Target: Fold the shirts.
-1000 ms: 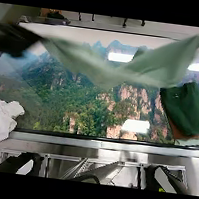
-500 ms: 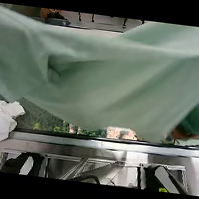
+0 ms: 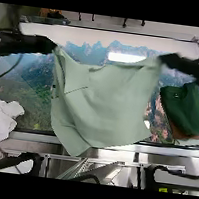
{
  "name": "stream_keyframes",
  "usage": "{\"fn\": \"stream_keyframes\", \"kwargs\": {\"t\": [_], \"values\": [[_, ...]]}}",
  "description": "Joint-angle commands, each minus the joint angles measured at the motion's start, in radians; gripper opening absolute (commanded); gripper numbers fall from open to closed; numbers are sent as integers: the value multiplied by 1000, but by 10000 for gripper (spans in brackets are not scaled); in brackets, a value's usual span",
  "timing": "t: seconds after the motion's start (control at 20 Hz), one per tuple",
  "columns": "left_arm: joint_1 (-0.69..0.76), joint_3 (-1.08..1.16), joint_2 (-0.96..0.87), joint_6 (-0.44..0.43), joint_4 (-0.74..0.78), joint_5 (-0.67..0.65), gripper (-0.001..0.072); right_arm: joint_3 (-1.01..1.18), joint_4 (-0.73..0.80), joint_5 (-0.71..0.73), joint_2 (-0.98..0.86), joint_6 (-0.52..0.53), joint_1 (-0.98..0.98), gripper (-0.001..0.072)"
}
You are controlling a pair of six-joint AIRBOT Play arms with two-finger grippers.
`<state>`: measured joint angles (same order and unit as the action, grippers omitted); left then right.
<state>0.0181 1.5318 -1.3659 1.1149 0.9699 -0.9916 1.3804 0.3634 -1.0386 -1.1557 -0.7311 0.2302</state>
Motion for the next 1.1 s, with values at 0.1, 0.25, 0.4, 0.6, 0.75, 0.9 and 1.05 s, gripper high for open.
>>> {"fn": "stream_keyframes", "kwargs": {"t": [0.1,0.25,0.4,0.6,0.75,0.9,1.05], "values": [[-5,289,-488,72,82,-11,319,64,93,289,-391,10,-106,140],[-79,496,-570,162,83,-195,673,158,95,188,-398,8,-55,346],[-183,503,-518,200,82,-360,673,172,97,-6,-314,-74,65,343],[-300,167,-357,195,82,-534,672,170,98,-326,-261,-132,253,338],[-337,-205,-238,107,75,-511,672,116,98,-449,-257,-138,339,225],[-335,-497,-184,39,56,-438,672,38,98,-497,-257,-136,369,226],[-335,-636,-194,-38,-57,-398,671,-4,106,-509,-257,-129,367,225]]}}
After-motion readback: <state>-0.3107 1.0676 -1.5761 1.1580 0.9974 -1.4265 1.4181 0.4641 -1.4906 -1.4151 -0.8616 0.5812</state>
